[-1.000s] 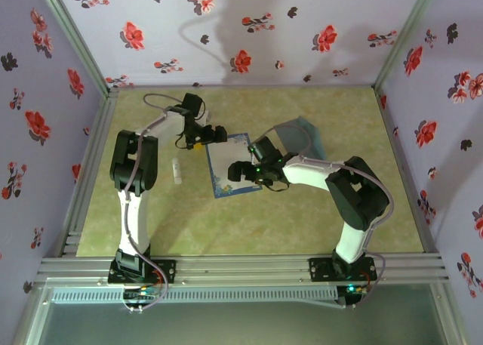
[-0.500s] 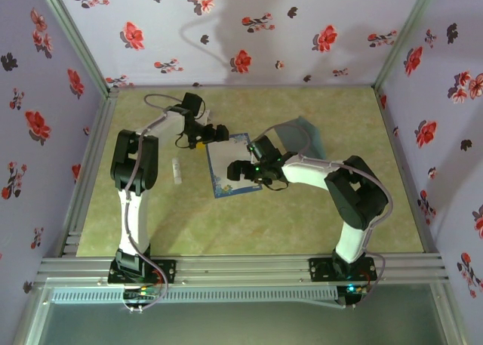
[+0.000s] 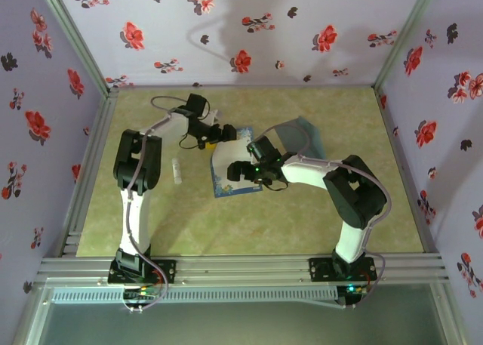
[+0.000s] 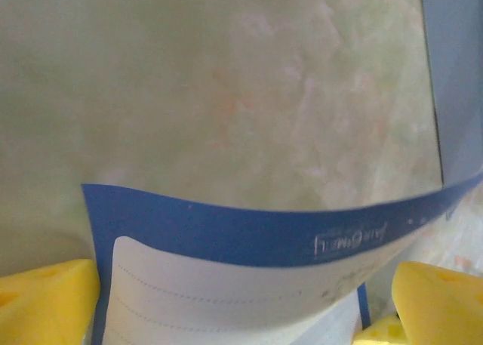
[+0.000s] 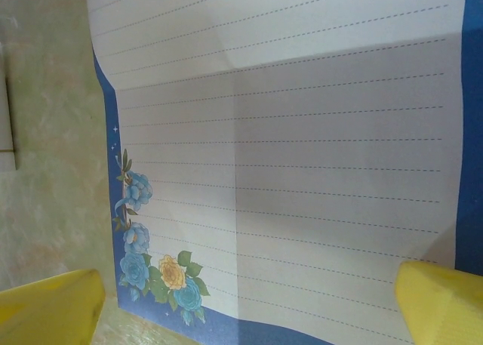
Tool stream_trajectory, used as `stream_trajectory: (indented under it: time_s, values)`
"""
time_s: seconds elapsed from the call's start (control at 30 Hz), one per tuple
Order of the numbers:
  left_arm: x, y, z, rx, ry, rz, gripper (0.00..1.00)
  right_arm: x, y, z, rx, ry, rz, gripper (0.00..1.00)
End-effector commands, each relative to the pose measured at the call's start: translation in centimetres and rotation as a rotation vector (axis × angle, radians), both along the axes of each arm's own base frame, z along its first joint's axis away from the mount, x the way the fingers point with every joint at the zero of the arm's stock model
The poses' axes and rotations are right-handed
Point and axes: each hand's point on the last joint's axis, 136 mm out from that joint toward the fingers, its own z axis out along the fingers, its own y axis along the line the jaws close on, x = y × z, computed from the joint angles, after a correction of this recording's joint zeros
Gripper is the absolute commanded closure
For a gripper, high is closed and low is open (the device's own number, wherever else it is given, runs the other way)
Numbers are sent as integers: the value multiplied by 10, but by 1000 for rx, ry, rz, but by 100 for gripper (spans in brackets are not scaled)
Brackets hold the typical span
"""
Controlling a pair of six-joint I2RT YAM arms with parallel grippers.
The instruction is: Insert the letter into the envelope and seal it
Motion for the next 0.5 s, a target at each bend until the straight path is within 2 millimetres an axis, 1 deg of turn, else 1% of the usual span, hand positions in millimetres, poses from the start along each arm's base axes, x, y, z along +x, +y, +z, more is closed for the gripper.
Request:
stream_trajectory:
  time_s: [0.0, 0.2, 0.47]
  values:
    - [-8, -10, 3, -50, 13, -41, 0, -1, -2, -13, -23, 8, 6, 1]
    - [-12, -11, 29, -100, -23, -56, 0, -3, -5, -18, -32, 11, 1, 1]
    - [-18, -4, 70, -175, -85, -47, 0, -3, -5, -20, -32, 11, 0, 1]
